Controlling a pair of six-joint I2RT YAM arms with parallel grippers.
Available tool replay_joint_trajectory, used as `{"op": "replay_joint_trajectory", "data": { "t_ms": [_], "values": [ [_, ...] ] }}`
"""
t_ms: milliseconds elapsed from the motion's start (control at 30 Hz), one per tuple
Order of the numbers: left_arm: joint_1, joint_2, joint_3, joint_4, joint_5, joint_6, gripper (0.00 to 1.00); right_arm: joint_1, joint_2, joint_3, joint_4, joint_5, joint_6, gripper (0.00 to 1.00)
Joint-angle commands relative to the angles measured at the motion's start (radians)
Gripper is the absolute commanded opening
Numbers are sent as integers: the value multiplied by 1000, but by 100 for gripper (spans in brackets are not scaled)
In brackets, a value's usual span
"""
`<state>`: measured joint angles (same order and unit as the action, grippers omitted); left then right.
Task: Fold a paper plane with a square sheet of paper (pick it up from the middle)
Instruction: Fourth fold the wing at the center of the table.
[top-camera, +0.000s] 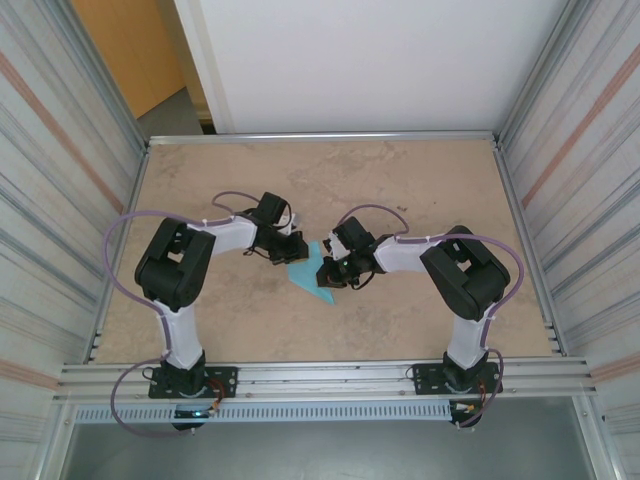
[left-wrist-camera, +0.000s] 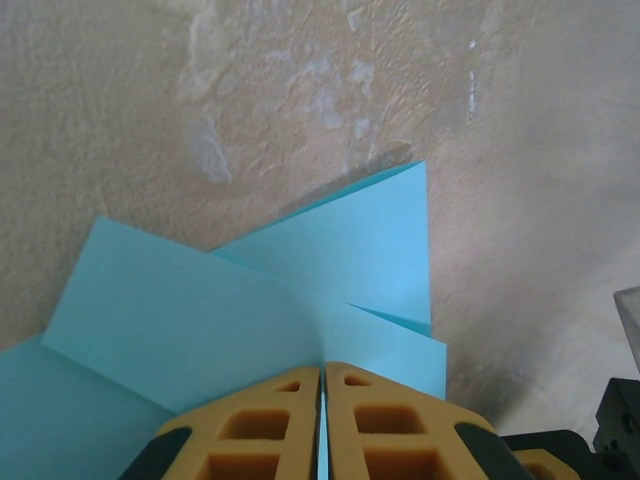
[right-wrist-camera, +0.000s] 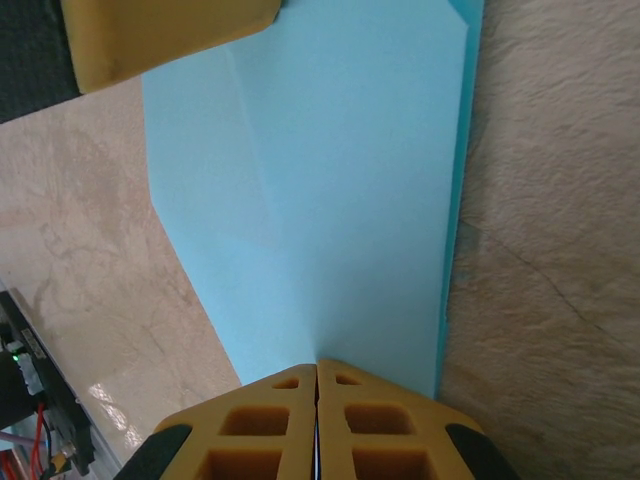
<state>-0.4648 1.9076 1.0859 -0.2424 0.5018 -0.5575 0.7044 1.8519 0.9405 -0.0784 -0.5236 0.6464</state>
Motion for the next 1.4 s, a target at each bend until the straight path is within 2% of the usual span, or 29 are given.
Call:
{"op": "replay_joint_trajectory", "data": {
  "t_ms": [0, 200, 400, 700, 967, 1367],
  "values": [
    [1, 36, 16, -75, -66, 1, 10, -13, -13, 4, -115, 17, -13, 11],
    [-2, 58, 11, -90, -68, -9, 9, -40, -54, 50, -20, -31, 52, 11],
    [-5, 68, 16, -104, -76, -22, 8, -39, 36, 105, -5, -38, 68, 7],
    [-10, 76, 16, -124, -90, -31, 8, -24, 108, 151, -38, -59, 44, 6],
    [-11, 89, 13, -159, -129, -39, 7, -20, 81, 64, -73, -61, 20, 6],
    [-11, 106, 2, -156, -137, -50, 7, -17, -76, -160, -82, -76, 30, 6]
  ]
}}
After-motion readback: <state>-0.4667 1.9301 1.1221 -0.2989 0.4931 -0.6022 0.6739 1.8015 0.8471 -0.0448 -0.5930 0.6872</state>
